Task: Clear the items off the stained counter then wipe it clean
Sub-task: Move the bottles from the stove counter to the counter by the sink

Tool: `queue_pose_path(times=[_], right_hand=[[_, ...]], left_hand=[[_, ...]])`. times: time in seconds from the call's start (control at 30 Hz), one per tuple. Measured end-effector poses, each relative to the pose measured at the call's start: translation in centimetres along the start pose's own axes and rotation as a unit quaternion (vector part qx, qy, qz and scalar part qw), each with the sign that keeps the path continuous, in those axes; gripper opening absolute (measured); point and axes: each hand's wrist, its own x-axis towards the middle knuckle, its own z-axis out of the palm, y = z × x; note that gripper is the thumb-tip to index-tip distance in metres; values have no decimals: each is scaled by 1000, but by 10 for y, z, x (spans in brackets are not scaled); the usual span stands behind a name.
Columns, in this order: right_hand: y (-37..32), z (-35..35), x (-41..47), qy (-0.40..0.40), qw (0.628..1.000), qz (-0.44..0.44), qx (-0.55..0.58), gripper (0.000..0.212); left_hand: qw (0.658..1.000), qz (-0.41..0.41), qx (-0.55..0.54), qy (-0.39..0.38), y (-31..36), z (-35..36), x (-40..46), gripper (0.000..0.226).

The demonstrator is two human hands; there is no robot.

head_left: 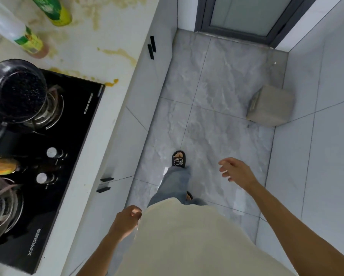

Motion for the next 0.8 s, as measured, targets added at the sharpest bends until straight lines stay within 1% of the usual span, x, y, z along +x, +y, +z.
queue_pose_path(times=[0.07,0.17,0.2,0.27,0.3,0.33,0.4,0.43,0.5,0.57,0.6,0.7,0.8], right_hand=[[-26,-9,20,1,1000,-10,-14,17],[-53,-24,44,0,1000,3,-28,18],[-58,-28,51,-1,1000,8,-30,18],[-65,-39,65,-4,999,30,-27,18],[-67,-45,70,-3,999,46,-24,18],[-69,-51,74,-2,998,59,-25,18],[-71,-64,83,1,996,75,-37,18],[-71,-70,88,0,996,85,-40,18],[-76,-85,100,-1,993,107,-48,18],[-81,-101,119,-3,990,127,-67,19],[-86,-109,130,-4,988,137,-67,20],[-113,-133,171,-15,984,164,-67,21],[-155,-154,218,-35,983,151,-101,21]], left_hand=[[1000,-7,-11,-2,23,-17,14,19],[999,-5,-40,5,66,-50,40,18],[999,4,-39,0,81,-62,48,19],[996,30,-82,-29,117,-88,63,25],[993,42,-105,-31,138,-102,68,27],[991,40,-121,-27,159,-116,74,25],[987,22,-156,4,199,-138,89,22],[987,31,-160,17,219,-149,94,24],[983,55,-175,17,256,-172,104,27],[973,72,-219,24,286,-191,114,14],[969,77,-234,29,299,-200,121,10],[965,96,-239,51,328,-217,142,10],[964,67,-253,55,350,-226,155,13]])
